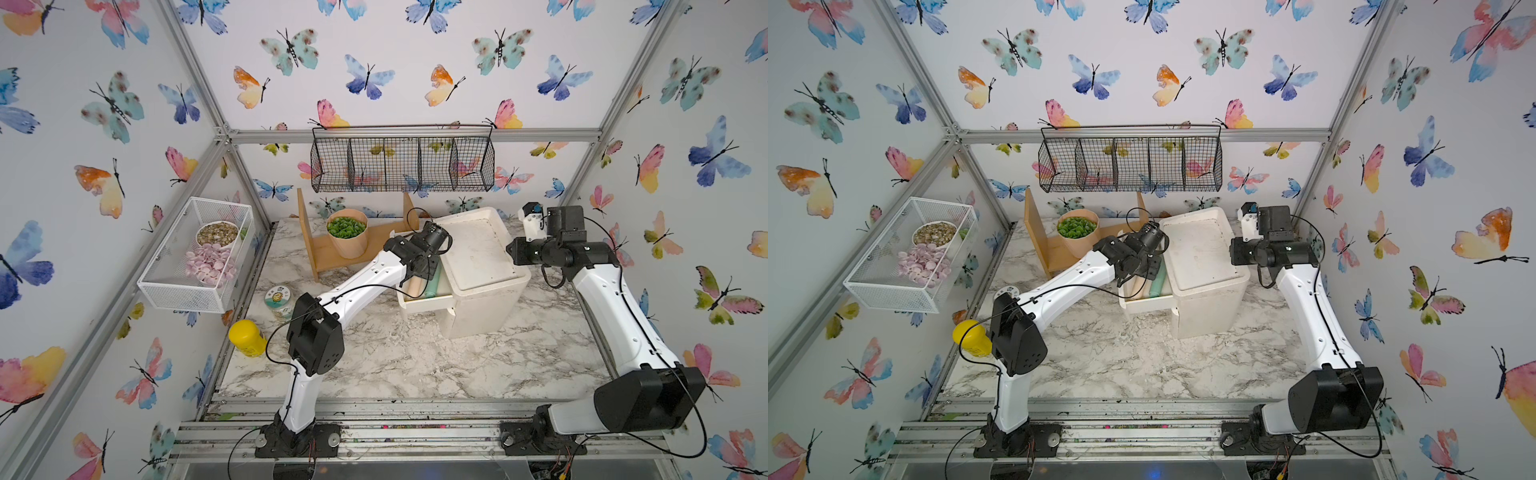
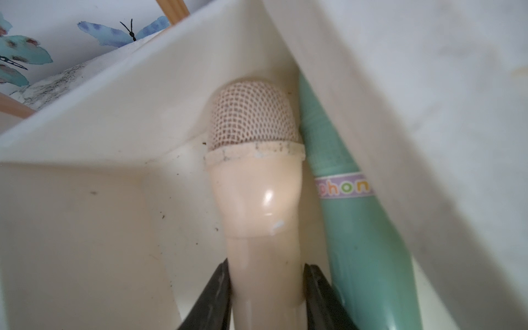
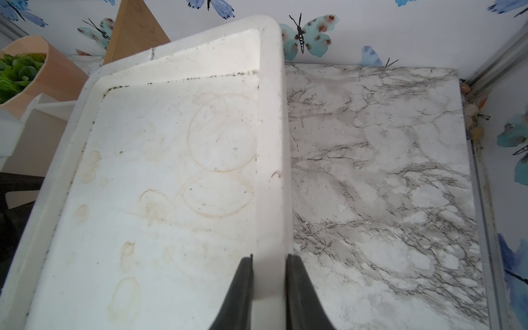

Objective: Take the microphone out of the drawer
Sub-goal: Pick up the microphone from the drawer.

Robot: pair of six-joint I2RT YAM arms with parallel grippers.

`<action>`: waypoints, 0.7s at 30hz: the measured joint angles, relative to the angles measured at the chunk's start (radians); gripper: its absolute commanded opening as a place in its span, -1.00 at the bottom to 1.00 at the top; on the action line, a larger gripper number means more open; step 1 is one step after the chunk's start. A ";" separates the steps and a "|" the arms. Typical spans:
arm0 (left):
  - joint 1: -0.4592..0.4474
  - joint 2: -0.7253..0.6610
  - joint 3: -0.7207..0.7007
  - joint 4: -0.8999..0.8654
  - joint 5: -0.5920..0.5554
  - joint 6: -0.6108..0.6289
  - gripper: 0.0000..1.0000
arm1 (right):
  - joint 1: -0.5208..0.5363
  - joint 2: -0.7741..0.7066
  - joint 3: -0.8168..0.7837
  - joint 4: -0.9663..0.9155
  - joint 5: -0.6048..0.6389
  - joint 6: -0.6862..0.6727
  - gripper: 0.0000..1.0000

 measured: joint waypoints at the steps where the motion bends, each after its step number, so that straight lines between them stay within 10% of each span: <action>1: 0.000 0.000 -0.001 0.001 0.000 -0.002 -0.72 | 0.000 0.000 0.000 0.000 0.000 0.000 -0.88; 21: -0.004 -0.209 -0.156 0.182 -0.028 -0.041 -0.76 | 0.000 0.000 0.000 0.001 0.000 -0.001 -0.88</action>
